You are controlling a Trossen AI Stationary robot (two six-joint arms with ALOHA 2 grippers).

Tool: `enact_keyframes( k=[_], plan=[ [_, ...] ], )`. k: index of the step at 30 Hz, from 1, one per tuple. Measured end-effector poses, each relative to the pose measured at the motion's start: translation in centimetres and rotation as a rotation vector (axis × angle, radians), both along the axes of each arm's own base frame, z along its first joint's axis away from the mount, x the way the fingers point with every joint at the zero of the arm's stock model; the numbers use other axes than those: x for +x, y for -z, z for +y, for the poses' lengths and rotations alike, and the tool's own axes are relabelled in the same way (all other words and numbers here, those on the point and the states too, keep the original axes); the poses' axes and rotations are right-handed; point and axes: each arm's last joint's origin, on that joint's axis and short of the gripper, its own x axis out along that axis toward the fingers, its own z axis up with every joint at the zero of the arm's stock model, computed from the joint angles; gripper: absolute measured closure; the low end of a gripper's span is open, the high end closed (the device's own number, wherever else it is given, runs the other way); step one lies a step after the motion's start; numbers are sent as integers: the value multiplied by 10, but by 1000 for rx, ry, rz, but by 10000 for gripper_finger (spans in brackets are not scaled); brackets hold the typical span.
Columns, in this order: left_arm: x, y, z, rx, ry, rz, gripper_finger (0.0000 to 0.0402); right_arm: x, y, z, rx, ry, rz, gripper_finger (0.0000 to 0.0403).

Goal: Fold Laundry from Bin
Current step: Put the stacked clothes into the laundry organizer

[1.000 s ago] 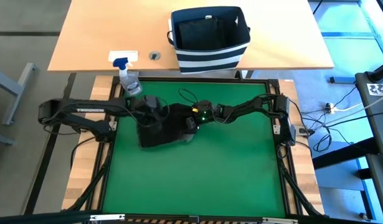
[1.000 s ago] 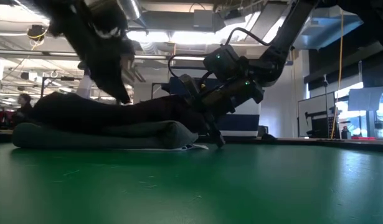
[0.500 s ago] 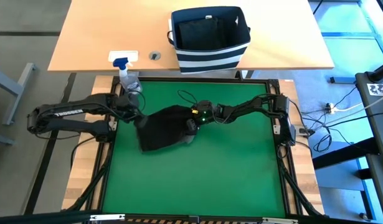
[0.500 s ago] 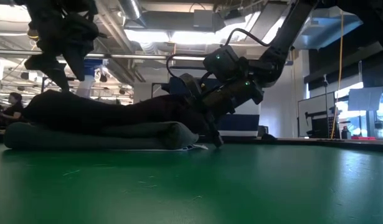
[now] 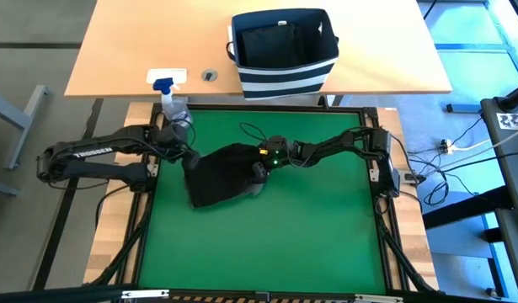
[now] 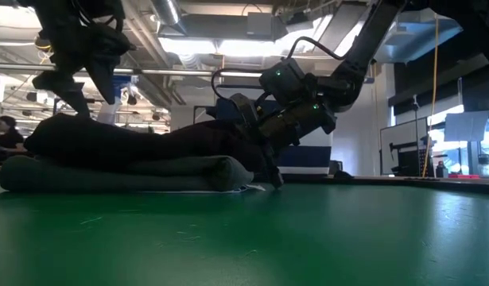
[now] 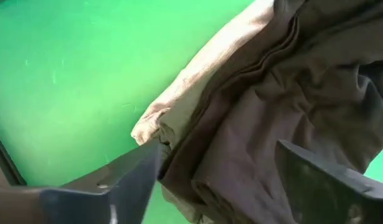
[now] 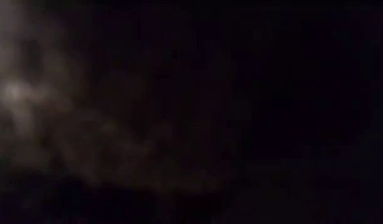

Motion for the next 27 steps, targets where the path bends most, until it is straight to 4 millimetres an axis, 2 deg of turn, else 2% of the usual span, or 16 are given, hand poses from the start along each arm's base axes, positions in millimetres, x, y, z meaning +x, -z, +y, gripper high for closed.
enact_keyframes(
  k=[5,7,14,20,23,27],
  plan=[
    [2,4,0,-31,-18,34,21,0,0,0,-4,4,-1,316],
    [3,4,-1,-55,-27,25,7,0,0,0,-5,5,-1,316],
    [4,5,-10,-151,-57,21,21,0,0,0,-5,5,-1,316],
    [4,11,-25,-205,-84,47,22,0,0,0,-5,5,-2,316],
    [3,26,-33,-240,-102,75,22,0,0,0,-5,6,-2,316],
    [1,56,-41,-268,-130,91,22,0,0,0,-7,5,-3,316]
  ],
)
